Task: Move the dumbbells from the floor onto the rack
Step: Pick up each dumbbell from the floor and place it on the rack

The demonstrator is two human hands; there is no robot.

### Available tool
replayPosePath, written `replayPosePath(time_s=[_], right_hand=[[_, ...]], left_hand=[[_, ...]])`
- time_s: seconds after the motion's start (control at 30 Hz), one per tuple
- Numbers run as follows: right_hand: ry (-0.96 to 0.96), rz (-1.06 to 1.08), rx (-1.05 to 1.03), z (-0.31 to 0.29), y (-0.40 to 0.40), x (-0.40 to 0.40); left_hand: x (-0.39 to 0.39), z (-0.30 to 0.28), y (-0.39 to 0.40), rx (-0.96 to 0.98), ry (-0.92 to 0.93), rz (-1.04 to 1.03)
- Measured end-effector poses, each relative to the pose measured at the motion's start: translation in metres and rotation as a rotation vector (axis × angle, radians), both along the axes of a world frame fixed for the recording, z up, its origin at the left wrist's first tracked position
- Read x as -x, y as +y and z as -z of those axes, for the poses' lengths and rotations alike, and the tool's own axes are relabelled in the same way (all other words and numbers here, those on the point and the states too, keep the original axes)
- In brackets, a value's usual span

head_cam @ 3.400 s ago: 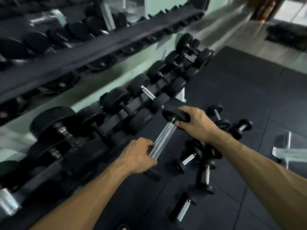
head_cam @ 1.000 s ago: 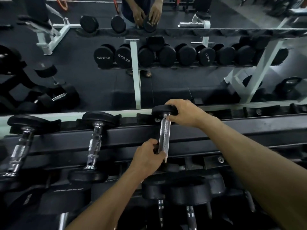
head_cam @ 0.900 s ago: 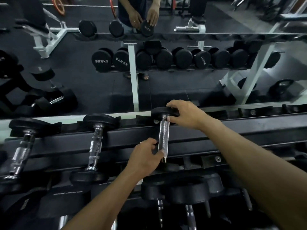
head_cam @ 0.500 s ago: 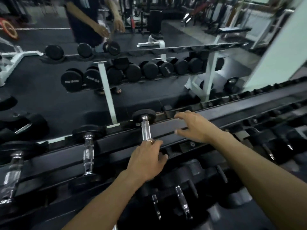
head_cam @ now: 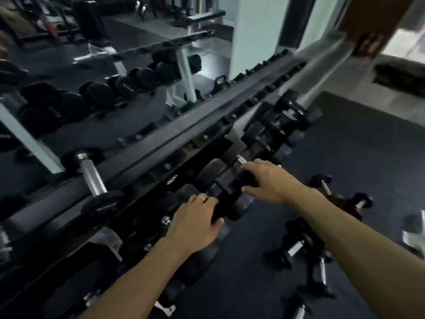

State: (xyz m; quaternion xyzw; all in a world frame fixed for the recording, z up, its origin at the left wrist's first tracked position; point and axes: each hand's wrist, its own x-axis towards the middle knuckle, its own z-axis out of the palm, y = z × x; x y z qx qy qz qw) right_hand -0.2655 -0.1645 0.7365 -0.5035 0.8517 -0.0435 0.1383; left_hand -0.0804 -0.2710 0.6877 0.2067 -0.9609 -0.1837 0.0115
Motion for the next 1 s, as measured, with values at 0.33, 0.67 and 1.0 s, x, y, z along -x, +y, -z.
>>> replayPosePath(time_s=[0.33, 0.67, 1.0], right_hand=[[-0.107, 0.229, -0.085, 0.078, 0.232, 0.06], [-0.275, 0.458, -0.127, 0.186, 0.353, 0.104], [-0.422, 0.689, -0.239, 0.395, 0.419, 0.125]], left_hand=[[0.077, 0.061, 0.2, -0.054, -0.156, 0.173], [0.136, 0.153, 0.298, -0.12, -0.367, 0.352], [0.186, 0.352, 0.341, -0.167, -0.578, 0.572]])
